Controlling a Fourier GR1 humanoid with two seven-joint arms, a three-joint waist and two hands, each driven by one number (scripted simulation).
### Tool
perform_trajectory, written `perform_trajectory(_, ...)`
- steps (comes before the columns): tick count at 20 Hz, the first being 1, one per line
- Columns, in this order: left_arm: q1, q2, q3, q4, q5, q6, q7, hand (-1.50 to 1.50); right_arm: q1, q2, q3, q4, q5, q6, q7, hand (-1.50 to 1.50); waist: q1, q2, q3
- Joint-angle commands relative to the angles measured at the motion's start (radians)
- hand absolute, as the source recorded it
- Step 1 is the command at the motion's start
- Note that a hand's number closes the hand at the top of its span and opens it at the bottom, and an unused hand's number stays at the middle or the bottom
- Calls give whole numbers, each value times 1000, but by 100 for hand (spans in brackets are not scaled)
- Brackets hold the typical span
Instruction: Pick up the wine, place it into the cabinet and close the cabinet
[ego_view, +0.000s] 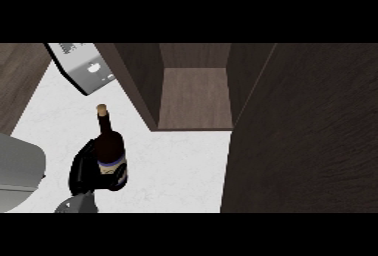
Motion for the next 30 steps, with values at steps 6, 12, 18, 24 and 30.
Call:
perform_trajectory(6,181,-48,-160,-279,91,-28,-31,150,56,-31,-60,-221,-91,9,69,-150,3,-3,2)
perform_trajectory(12,227,-48,-283,-539,129,66,159,150,30,6,13,-188,-26,-18,84,-150,3,-3,1)
perform_trajectory(18,167,-49,-389,-716,106,261,307,150,-37,5,-30,-188,-67,-24,153,-150,2,0,0)
perform_trajectory(24,59,-49,-593,-781,108,545,397,150,40,-1,-7,-197,-59,5,69,-150,-19,-1,1)
perform_trajectory(30,-107,-49,-607,-779,144,696,557,150,-6,19,-57,-164,-70,-5,78,-150,-14,2,1)
